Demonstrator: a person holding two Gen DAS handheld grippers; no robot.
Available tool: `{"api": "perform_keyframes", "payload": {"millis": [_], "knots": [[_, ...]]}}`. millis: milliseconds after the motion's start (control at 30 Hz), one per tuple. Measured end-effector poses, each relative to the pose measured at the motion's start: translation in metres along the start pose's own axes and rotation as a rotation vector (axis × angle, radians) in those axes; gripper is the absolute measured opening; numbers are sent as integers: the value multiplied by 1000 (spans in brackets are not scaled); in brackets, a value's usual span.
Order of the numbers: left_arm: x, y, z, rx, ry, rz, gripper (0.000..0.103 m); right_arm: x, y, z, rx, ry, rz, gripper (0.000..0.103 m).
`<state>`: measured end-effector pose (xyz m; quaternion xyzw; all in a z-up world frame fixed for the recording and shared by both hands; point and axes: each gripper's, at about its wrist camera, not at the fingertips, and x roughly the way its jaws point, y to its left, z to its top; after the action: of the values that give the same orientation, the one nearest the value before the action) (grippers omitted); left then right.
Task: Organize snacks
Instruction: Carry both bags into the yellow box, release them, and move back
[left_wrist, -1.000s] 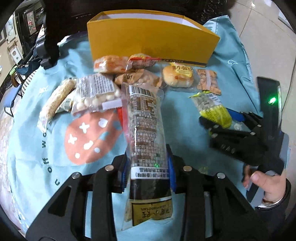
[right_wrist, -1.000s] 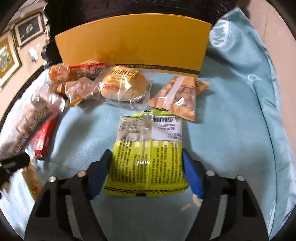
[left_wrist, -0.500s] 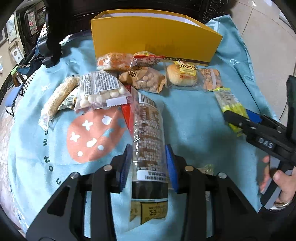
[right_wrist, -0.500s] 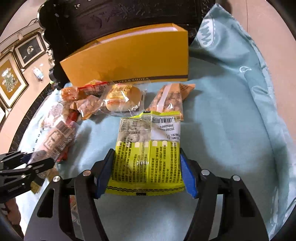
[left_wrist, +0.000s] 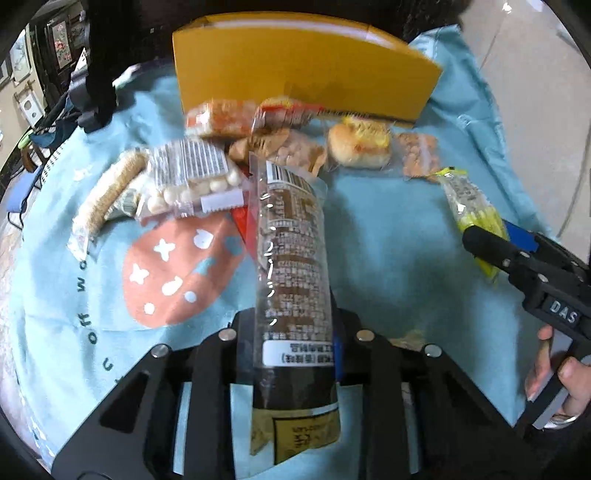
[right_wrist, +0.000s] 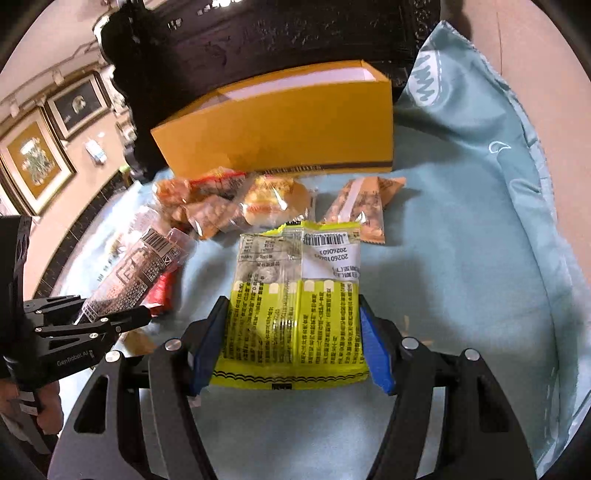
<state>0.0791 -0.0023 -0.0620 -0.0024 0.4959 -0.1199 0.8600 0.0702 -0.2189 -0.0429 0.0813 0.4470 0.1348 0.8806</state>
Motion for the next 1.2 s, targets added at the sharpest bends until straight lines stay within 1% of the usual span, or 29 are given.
{"api": "perform_keyframes", "payload": {"millis": [133,267,367,467,600,700,800,833,933,1000,1067,1200], "knots": [[-27,-7,9,37,-57,-8,27,-18,6,11,-10,-43,32,67],[-44,-14,29,60,-82,-5,28,-32,13,27,-36,-81,36,67],[-55,-15,51,65,-103,23,30,-40,20,45,-59,-108,38,67],[-66,-18,76,87,-145,57,31,-47,21,66,-85,-142,38,67],[-77,-16,116,79,-188,54,31,-56,21,101,-97,-193,31,67],[-78,-12,150,60,-217,36,31,-53,19,134,-98,-225,21,67],[-70,-7,183,36,-236,29,31,-42,15,159,-89,-238,21,67],[-67,-5,189,31,-236,28,31,-35,13,170,-85,-238,17,67],[-43,3,217,3,-215,39,31,-9,9,196,-74,-222,9,67],[-30,6,226,-4,-203,63,31,12,6,211,-62,-196,4,67],[-13,10,235,-14,-177,59,31,28,5,220,-65,-175,-1,67],[14,18,251,-29,-151,70,31,58,4,230,-67,-151,-21,67]]}}
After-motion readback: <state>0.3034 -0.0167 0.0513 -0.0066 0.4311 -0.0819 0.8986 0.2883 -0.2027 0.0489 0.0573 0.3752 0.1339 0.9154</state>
